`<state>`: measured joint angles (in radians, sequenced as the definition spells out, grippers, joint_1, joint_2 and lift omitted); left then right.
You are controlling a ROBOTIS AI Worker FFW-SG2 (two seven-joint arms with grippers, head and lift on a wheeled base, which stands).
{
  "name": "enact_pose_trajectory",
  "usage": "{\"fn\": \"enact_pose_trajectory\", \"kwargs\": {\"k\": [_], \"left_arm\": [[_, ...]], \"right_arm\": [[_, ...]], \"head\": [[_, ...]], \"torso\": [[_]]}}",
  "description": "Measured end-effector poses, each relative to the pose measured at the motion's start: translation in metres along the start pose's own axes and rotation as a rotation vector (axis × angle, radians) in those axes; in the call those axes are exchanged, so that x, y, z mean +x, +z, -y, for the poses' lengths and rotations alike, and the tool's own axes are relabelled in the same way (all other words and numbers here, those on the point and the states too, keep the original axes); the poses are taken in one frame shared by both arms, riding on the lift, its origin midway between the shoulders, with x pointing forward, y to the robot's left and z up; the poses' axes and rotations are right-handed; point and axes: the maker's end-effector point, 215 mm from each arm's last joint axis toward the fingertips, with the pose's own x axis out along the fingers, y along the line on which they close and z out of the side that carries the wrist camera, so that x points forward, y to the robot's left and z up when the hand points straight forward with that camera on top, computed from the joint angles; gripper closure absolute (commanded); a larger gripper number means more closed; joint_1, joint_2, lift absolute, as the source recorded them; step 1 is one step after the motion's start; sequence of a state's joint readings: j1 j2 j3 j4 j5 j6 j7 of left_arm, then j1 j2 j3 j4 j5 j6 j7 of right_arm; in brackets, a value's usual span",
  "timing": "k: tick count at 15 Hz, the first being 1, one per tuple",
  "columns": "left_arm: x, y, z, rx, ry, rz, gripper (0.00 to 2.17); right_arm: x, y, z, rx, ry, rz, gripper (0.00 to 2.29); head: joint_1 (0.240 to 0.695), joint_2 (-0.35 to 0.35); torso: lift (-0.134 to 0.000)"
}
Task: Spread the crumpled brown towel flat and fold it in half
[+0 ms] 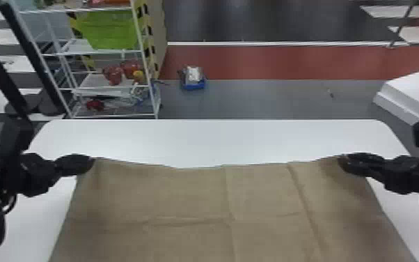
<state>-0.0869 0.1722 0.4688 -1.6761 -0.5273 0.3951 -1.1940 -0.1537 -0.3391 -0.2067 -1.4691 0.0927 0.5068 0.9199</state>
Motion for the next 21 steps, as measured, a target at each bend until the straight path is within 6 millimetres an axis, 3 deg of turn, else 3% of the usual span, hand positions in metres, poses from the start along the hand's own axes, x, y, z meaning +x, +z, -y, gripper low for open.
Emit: {"fn": "enact_pose_trajectory", "kwargs": {"k": [6,10,11,15,21], "left_arm": [[-0.07,-0.009,-0.018,0.03,0.039,0.096,2.14],[-0.088,-0.029,-0.012,0.116,0.042,0.083,2.14],[-0.087,-0.031,-0.01,0.122,0.039,0.08,2.14],[-0.072,-0.023,0.003,0.139,0.017,0.084,2.14],[-0.053,-0.009,0.018,0.164,-0.022,0.093,2.14]], "right_arm": [[-0.058,-0.016,-0.016,-0.025,0.038,-0.022,0.86],[-0.077,-0.039,-0.042,-0.033,0.085,-0.055,0.82],[-0.075,-0.038,-0.043,-0.032,0.085,-0.052,0.53],[-0.055,-0.013,-0.028,0.015,0.036,-0.028,0.48],[0.019,-0.004,0.006,0.094,-0.037,-0.101,0.42]], "head": [[0.695,0.089],[0.695,0.113],[0.695,0.119],[0.695,0.094],[0.695,0.067]], "torso": [[-0.123],[-0.123],[-0.123],[-0.123],[-0.123]]}}
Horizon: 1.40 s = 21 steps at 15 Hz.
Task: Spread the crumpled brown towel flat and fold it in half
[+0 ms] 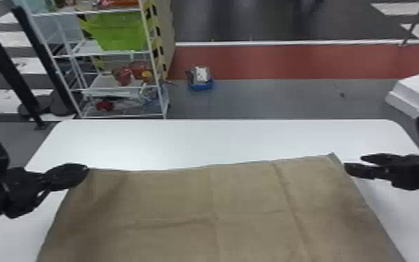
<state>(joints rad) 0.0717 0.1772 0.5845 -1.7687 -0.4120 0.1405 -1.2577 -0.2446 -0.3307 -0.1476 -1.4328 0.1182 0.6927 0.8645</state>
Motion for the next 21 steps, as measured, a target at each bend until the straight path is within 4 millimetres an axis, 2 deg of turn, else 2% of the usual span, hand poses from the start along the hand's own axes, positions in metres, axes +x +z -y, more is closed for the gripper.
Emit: {"fn": "enact_pose_trajectory", "kwargs": {"k": [2,6,9,13,15,17,19,21], "left_arm": [[0.004,0.003,0.003,0.004,-0.009,0.004,2.14],[0.005,0.004,0.003,0.004,-0.011,0.005,2.14],[0.005,0.004,0.004,0.003,-0.012,0.006,2.14],[0.005,0.003,0.004,0.001,-0.011,0.005,2.14],[0.006,0.003,0.004,0.001,-0.012,0.005,2.14],[0.007,0.003,0.006,-0.001,-0.015,0.005,2.14],[0.006,0.002,0.006,-0.003,-0.016,0.005,2.14],[0.006,0.001,0.007,-0.004,-0.016,0.004,2.14]], "right_arm": [[0.023,0.006,-0.002,-0.008,-0.003,-0.013,0.42],[0.058,0.012,-0.025,-0.06,0.019,-0.044,0.3],[0.068,0.008,-0.034,-0.075,0.028,-0.068,0.3],[0.066,0.002,-0.03,-0.072,0.021,-0.087,0.31],[0.067,-0.003,-0.03,-0.079,0.017,-0.102,0.57],[0.069,-0.005,-0.033,-0.092,0.02,-0.11,1.0],[0.07,-0.004,-0.033,-0.104,0.023,-0.11,1.31],[0.07,-0.003,-0.032,-0.121,0.021,-0.102,1.33]], "head": [[0.695,0.071],[0.695,0.104],[0.695,0.118],[0.695,0.115],[0.695,0.112],[0.695,0.114],[0.695,0.115],[0.695,0.115]], "torso": [[-0.123],[-0.123],[-0.123],[-0.123],[-0.123],[-0.123],[-0.123],[-0.123]]}}
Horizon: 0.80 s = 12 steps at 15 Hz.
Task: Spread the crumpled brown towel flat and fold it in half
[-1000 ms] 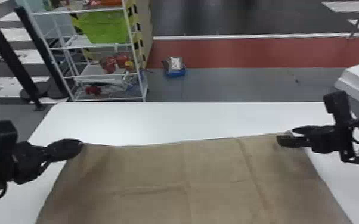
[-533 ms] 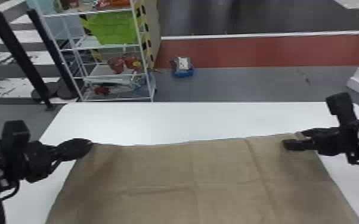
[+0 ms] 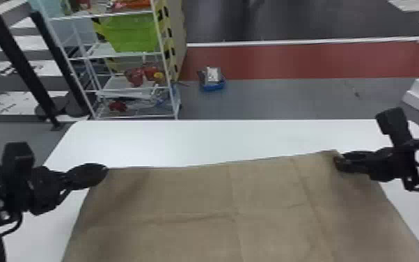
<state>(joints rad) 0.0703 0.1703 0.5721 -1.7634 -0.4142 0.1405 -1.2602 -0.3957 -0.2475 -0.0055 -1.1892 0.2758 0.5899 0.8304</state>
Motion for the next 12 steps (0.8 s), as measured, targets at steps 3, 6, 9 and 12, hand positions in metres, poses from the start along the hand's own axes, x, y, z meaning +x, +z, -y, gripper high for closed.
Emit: {"fn": "enact_pose_trajectory", "kwargs": {"k": [3,6,9,12], "left_arm": [[0.0,-0.001,0.0,-0.001,0.002,-0.001,2.14],[-0.001,0.001,-0.002,0.0,0.007,0.001,2.14],[-0.004,0.002,-0.008,-0.001,0.018,0.007,2.14],[-0.008,0.003,-0.01,-0.001,0.023,0.008,2.15]], "right_arm": [[-0.007,-0.001,0.002,0.003,0.001,0.042,1.33],[-0.035,0.009,0.006,0.013,-0.001,0.108,1.33],[-0.074,0.012,0.009,0.023,-0.005,0.156,1.32],[-0.106,0.006,0.0,0.009,0.01,0.181,1.32]], "head": [[0.695,0.111],[0.695,0.104],[0.695,0.091],[0.695,0.086]], "torso": [[-0.123],[-0.123],[-0.123],[-0.123]]}}
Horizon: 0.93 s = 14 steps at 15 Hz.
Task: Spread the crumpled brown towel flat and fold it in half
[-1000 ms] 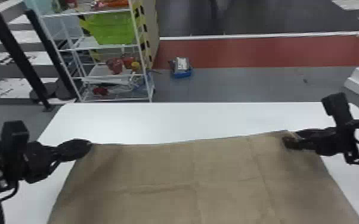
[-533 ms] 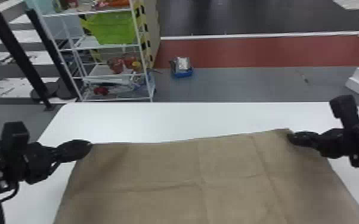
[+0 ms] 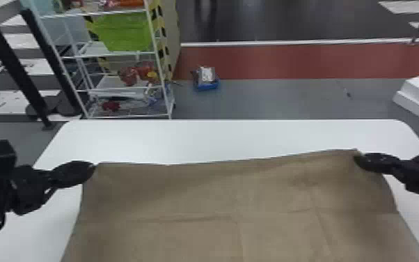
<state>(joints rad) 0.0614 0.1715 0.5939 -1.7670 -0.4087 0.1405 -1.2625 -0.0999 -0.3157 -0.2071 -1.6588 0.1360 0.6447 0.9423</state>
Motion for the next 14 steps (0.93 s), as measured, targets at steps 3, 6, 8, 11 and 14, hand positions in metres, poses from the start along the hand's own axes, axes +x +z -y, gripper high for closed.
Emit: {"fn": "enact_pose_trajectory", "kwargs": {"k": [3,6,8,11,14], "left_arm": [[-0.005,-0.004,-0.002,-0.008,0.002,-0.003,2.15],[-0.022,-0.019,0.002,-0.007,-0.03,-0.018,2.14],[-0.029,-0.032,0.016,0.048,-0.084,-0.042,2.14],[-0.032,-0.053,0.031,0.197,-0.141,-0.12,2.14],[-0.036,-0.063,0.031,0.296,-0.146,-0.164,2.14]], "right_arm": [[-0.029,-0.017,-0.038,-0.067,0.085,-0.008,1.32],[-0.059,-0.049,-0.07,-0.139,0.188,-0.077,1.32],[-0.066,-0.07,-0.076,-0.199,0.207,-0.127,1.32],[-0.068,-0.091,-0.072,-0.234,0.227,-0.194,1.32],[-0.07,-0.085,-0.066,-0.245,0.232,-0.187,1.32]], "head": [[0.695,0.113],[0.695,0.144],[0.695,0.148],[0.695,0.14],[0.695,0.142]], "torso": [[-0.123],[-0.123],[-0.123],[-0.123],[-0.123]]}}
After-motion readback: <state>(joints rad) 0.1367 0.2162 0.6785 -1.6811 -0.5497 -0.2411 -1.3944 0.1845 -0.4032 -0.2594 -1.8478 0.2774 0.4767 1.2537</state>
